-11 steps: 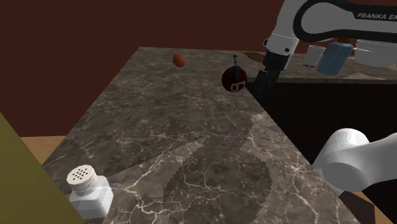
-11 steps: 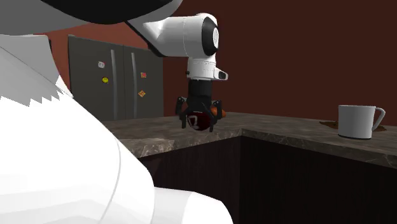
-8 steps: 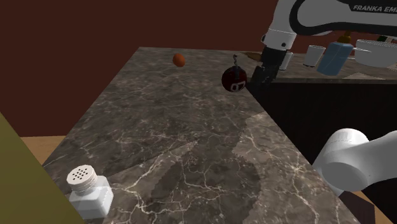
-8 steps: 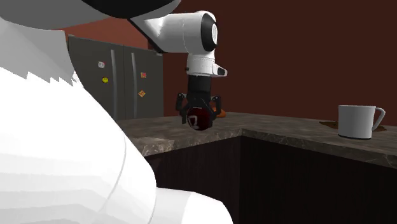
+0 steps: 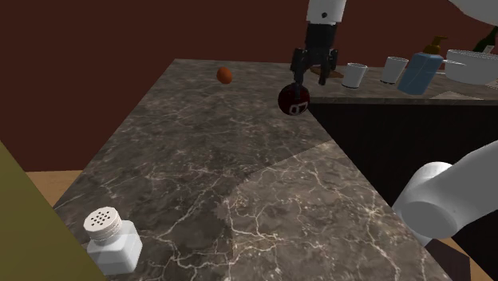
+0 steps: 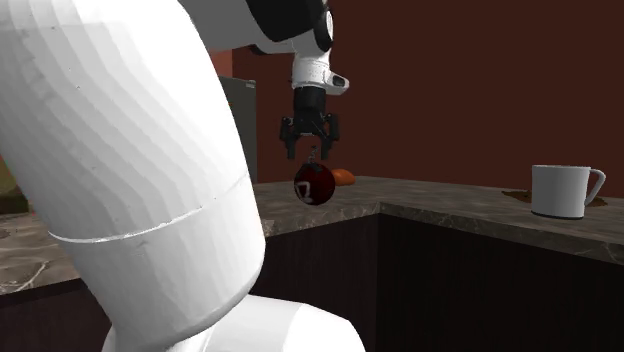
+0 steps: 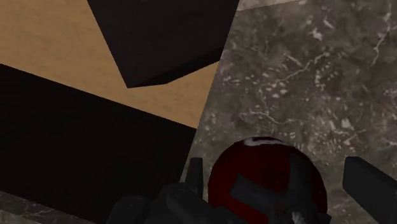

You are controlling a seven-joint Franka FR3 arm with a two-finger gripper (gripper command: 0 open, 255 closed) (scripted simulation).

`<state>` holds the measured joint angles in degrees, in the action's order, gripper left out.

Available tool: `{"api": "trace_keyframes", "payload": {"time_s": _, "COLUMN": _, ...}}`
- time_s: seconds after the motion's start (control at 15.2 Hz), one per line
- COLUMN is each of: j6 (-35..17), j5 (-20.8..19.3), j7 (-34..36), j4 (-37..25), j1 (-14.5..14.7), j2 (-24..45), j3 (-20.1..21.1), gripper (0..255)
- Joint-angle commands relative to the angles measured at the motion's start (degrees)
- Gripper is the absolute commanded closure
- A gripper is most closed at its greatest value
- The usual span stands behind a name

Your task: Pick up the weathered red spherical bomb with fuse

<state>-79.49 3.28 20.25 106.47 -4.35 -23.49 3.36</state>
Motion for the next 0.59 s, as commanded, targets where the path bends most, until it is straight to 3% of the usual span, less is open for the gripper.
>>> {"api": "trace_keyframes", "payload": {"time_s": 0.0, "j6": 4.3, "j5": -0.3, "j7": 4.5, "j4": -8.4, "j1": -0.8, "j2": 5.8, "j3": 0.9, "gripper": 0}}
{"api": "trace_keyframes", "payload": {"time_s": 0.2, "j6": 11.6, "j5": -1.0, "j7": 11.2, "j4": -22.9, "j1": -1.3, "j2": 15.4, "j3": 2.1, "gripper": 0}}
{"api": "trace_keyframes", "payload": {"time_s": 0.53, "j6": 8.5, "j5": -0.9, "j7": 11.4, "j4": -18.4, "j1": -1.3, "j2": 14.1, "j3": 2.0, "gripper": 0}}
